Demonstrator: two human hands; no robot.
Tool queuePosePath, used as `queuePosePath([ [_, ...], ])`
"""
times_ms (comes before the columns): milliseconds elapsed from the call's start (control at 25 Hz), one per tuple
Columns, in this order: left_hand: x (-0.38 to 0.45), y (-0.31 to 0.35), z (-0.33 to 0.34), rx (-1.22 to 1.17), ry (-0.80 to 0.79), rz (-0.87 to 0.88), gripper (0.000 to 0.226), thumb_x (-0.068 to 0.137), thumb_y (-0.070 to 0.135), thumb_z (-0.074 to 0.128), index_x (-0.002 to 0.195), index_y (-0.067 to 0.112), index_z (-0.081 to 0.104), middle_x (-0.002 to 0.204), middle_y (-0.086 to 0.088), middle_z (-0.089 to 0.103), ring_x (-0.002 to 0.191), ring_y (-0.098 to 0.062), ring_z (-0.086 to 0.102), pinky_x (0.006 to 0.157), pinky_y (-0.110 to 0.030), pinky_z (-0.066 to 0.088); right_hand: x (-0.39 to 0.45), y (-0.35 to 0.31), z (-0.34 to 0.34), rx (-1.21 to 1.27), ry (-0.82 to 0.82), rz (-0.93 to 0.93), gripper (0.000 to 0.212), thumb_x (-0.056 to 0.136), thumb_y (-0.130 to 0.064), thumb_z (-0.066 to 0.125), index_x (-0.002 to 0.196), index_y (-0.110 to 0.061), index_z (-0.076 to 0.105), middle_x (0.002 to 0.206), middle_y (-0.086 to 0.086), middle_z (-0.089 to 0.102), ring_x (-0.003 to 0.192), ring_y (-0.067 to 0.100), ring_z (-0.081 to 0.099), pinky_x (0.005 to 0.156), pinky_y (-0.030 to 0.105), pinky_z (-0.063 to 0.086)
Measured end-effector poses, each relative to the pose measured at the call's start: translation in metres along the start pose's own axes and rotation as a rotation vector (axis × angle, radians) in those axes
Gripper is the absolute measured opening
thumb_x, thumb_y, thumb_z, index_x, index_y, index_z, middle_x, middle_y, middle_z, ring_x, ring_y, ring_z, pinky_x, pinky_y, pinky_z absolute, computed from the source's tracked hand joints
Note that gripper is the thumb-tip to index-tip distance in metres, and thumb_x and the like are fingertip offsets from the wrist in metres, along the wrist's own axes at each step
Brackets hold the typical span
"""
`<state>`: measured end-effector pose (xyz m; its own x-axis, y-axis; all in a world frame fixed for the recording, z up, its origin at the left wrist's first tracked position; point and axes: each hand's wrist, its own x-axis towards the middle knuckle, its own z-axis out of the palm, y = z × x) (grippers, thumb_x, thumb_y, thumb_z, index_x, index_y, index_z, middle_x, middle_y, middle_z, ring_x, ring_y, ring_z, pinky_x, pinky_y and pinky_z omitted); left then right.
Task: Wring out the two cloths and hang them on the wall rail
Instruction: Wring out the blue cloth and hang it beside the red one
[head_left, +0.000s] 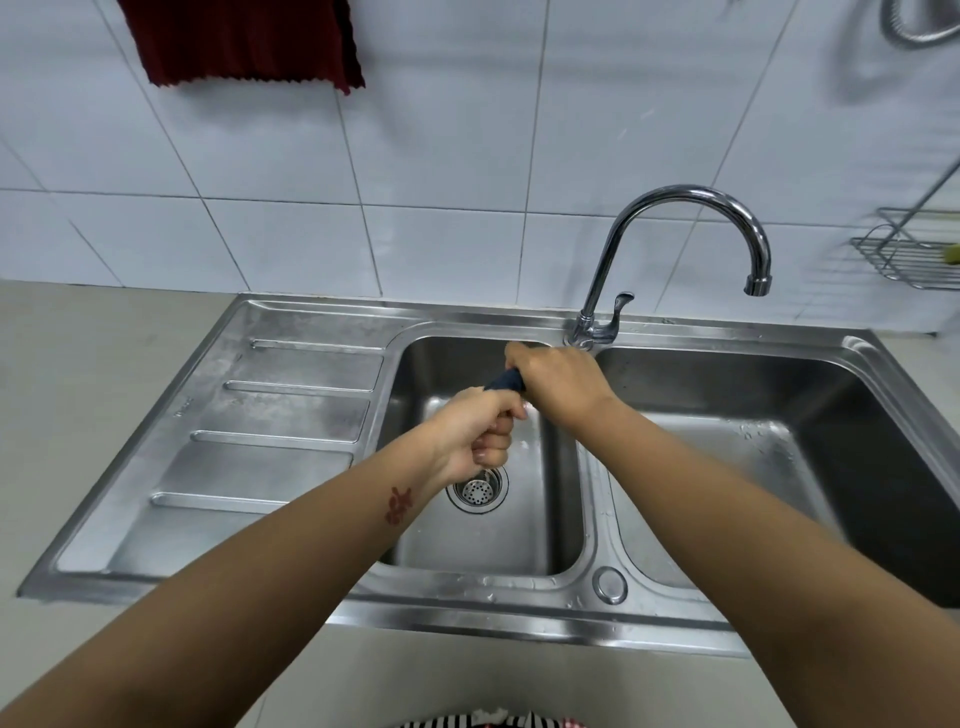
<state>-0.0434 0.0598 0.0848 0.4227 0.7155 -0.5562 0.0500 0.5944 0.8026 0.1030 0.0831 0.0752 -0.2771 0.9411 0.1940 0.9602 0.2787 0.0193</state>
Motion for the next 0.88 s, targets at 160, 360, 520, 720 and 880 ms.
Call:
queuePosePath([
  [160,0.008,0.004,-0.024,0.320,0.115,0.052,0.014,0.085,0.021,0.064,0.090,0.018,0.052,0.050,0.006,0.033,0.036,-0.006,0.021,0.035,-0.017,0.018,-0.004,0.000,0.007,0.206,-0.110,0.068,0.041,0.082,-0.035,0.065,0.107,-0.018,0.038,0.108,0.009,0.060,0.090,0.035,0.062,0.063,0.036,0.041],
  [360,0.012,0.010,-0.045,0.241,0.159,-0.032,0.046,0.086,0.064,0.049,0.106,0.024,0.060,0.053,0.005,0.039,0.037,-0.008,0.023,0.037,-0.016,0.024,-0.013,0.005,0.006,0.553,-0.037,0.161,0.046,0.081,-0.040,0.069,0.115,-0.024,0.043,0.119,0.003,0.052,0.103,0.020,0.054,0.082,0.036,0.045],
  [520,0.014,0.011,-0.052,0.333,0.192,0.079,0.029,0.094,0.052,0.046,0.096,0.026,0.057,0.064,0.000,0.043,0.045,-0.010,0.031,0.045,-0.020,0.031,-0.010,0.005,0.003,0.574,-0.058,0.180,0.019,0.090,-0.035,0.059,0.100,-0.019,0.054,0.101,0.004,0.058,0.091,0.021,0.054,0.074,0.033,0.042],
  [720,0.012,0.008,-0.060,0.553,0.216,0.243,0.019,0.083,0.013,0.067,0.099,0.014,0.058,0.087,-0.006,0.058,0.080,-0.020,0.052,0.066,-0.025,0.042,-0.005,0.000,-0.008,0.728,-0.084,0.235,0.028,0.097,-0.030,0.049,0.072,-0.020,0.053,0.074,-0.001,0.053,0.079,0.020,0.052,0.069,0.034,0.036],
  [880,0.008,0.012,-0.053,0.510,0.178,0.326,0.031,0.083,0.029,0.069,0.112,0.027,0.056,0.104,-0.006,0.064,0.098,-0.019,0.061,0.085,-0.030,0.048,0.001,-0.009,-0.020,1.014,-0.076,0.308,0.018,0.094,-0.021,0.056,0.080,-0.010,0.058,0.075,-0.001,0.059,0.079,0.019,0.055,0.073,0.034,0.044],
])
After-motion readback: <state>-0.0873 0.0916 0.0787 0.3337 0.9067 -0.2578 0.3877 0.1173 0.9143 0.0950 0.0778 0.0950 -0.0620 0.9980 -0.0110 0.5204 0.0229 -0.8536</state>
